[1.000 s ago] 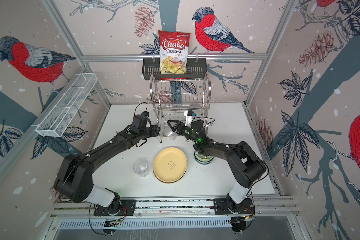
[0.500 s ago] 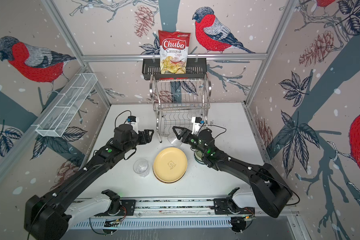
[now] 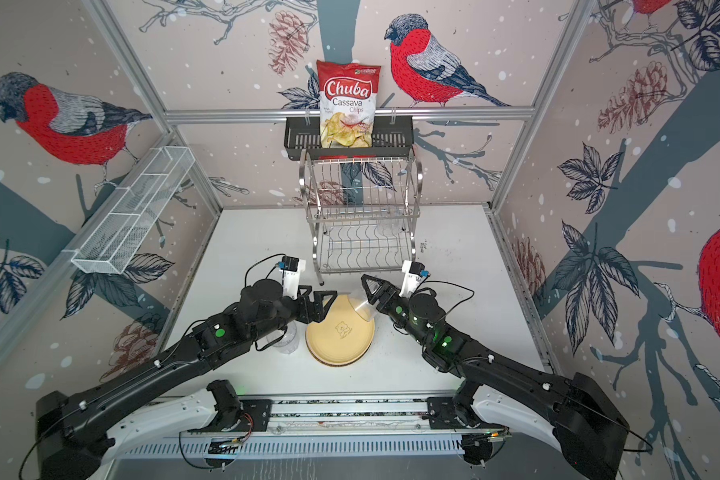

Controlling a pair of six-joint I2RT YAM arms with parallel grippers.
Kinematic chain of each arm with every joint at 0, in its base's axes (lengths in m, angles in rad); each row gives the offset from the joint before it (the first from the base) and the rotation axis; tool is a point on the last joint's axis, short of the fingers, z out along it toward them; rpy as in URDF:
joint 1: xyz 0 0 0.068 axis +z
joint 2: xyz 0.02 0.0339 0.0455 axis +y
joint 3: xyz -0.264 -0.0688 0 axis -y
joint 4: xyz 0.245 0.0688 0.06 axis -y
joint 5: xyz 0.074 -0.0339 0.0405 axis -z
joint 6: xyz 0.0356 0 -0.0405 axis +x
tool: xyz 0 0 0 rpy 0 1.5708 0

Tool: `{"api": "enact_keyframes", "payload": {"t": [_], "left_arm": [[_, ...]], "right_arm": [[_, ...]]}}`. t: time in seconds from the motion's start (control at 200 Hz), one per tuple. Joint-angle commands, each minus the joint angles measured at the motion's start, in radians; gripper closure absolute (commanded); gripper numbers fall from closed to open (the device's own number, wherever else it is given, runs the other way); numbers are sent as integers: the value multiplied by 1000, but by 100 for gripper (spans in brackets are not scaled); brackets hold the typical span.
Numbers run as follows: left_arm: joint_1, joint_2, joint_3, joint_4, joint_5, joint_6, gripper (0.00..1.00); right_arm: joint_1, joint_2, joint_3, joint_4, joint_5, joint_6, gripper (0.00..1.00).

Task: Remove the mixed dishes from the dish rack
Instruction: 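Carry the tumbler over the yellow plate while the left gripper swings toward it, then close the left gripper on the clear tumbler beside the right gripper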

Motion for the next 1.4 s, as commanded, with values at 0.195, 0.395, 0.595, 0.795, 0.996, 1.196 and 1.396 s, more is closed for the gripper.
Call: {"api": "enact_keyframes", "payload": {"t": [0.195,0.395,0.595,0.795,0.996,1.196,1.396], "left_arm": [[-152,18,17,85,-43,-8,5],[-188,57,1,191,62,-26,4],[-198,114,-12,322,179,-37,4],[-200,196,6,394,237,-39,12],[-200,261,40,432,257,-31,18],[-197,309,80,456,246,-9,33],[-168,329,96,446,209,8,55]], "right_arm": [[26,-75,-91,-2,147,132,80],[25,-77,-110,27,177,175,80],[26,-48,-103,76,174,198,79],[26,-21,-81,121,153,209,79],[29,-21,-76,151,138,216,79],[46,-25,-80,182,130,224,79],[73,-54,-94,202,139,240,79]]}}
